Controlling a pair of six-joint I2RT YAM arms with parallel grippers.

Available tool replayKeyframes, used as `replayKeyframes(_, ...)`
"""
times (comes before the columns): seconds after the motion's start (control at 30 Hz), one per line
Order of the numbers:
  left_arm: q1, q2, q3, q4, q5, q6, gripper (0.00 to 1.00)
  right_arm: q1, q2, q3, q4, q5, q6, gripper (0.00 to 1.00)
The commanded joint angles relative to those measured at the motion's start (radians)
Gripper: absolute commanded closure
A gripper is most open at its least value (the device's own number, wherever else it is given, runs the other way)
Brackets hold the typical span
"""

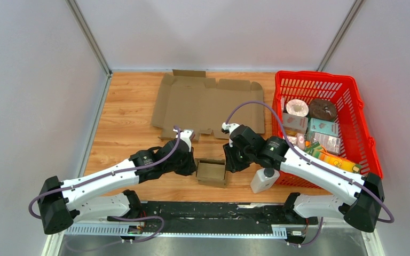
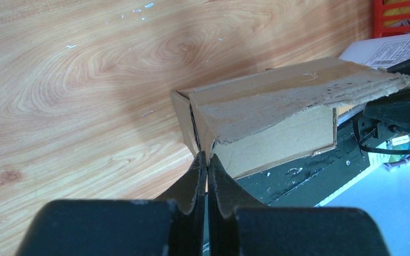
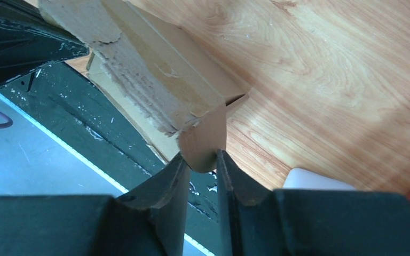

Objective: Fold the paper box

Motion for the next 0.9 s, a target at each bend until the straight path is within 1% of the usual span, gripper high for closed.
replayKeyframes(0.0, -0.011, 0.007, 0.046, 0.011, 0.005, 0.001, 0.95, 0.003, -0.014, 0.036, 0.057, -0.076, 0.027, 0.79)
replayKeyframes(0.27, -0.026, 0.022, 0.071, 0.009, 0.0, -0.001, 0.95, 0.003, -0.007, 0.041, 0.088, -0.109, 0.155, 0.94)
replayKeyframes(0.43, -0.035, 0.027, 0.074, 0.014, -0.003, -0.001, 0.95, 0.003, -0.006, 0.009, 0.091, -0.067, 0.162, 0.94)
replayKeyframes(0.57, -0.04, 0.033, 0.072, 0.014, -0.003, -0.004, 0.95, 0.01, -0.014, -0.033, 0.123, -0.049, 0.166, 0.96)
replayKeyframes(0.63, -0.043, 0.033, 0.066, 0.017, -0.008, -0.009, 0.95, 0.024, -0.02, -0.068, 0.132, -0.012, 0.162, 0.97)
replayKeyframes(0.73, -0.048, 0.033, 0.052, 0.03, -0.006, -0.013, 0.95, 0.056, -0.044, -0.125, 0.18, 0.039, 0.151, 0.99)
replayKeyframes(0.87, -0.066, 0.034, 0.039, 0.041, -0.008, -0.024, 0.95, 0.078, -0.079, -0.197, 0.27, 0.095, 0.156, 1.0)
